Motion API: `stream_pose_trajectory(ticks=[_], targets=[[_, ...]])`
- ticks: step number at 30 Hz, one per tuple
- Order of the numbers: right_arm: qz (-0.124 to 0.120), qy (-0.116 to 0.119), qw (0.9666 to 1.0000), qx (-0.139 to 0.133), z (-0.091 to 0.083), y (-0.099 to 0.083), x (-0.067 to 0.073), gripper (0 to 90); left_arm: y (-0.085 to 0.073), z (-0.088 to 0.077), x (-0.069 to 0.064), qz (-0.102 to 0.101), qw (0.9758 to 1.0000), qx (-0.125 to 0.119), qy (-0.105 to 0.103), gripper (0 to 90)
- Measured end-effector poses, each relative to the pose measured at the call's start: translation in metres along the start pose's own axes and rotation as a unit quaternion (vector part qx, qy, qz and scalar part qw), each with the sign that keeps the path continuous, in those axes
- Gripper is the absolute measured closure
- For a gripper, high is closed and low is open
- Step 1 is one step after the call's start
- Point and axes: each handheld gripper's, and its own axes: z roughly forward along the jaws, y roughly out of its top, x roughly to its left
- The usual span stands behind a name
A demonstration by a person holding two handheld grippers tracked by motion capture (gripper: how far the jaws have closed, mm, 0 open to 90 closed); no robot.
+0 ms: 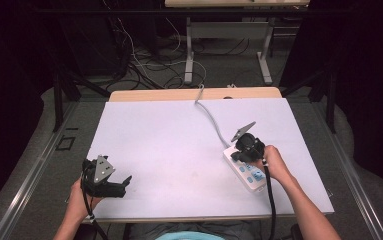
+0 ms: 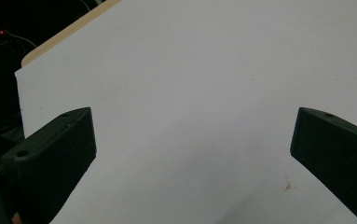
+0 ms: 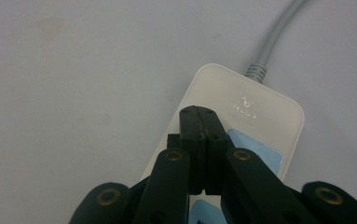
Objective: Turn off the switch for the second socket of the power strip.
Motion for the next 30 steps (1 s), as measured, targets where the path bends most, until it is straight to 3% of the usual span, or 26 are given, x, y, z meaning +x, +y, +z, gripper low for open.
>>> stream_pose_trajectory(ticks=[8, 16, 19, 21, 30], targets=[[-0.006, 0.0, 1.0, -0.006, 0.0007, -0.0004, -0.0016, 90.0, 0.0001, 0.0002, -0.0001, 0.002, 1.0, 0.0, 0.001, 0.1], [-0.002, 0.002, 1.0, -0.005, 0.0011, -0.0006, -0.0018, 90.0, 0.0001, 0.0, 0.0, 0.003, 1.0, 0.0, 0.0, 0.1], [0.013, 0.002, 0.9999, -0.001, 0.0004, -0.0009, 0.0001, 90.0, 0.0001, 0.0, 0.0, 0.002, 1.0, 0.0, 0.0, 0.1], [0.0, 0.002, 1.0, -0.005, 0.001, -0.0007, -0.0017, 90.0, 0.0001, -0.0001, 0.0, 0.003, 1.0, 0.0, 0.0, 0.1], [0.012, 0.003, 0.9999, -0.001, 0.0001, -0.0014, -0.0016, 90.0, 0.0001, -0.0001, 0.0, 0.002, 1.0, 0.0, 0.0, 0.1]])
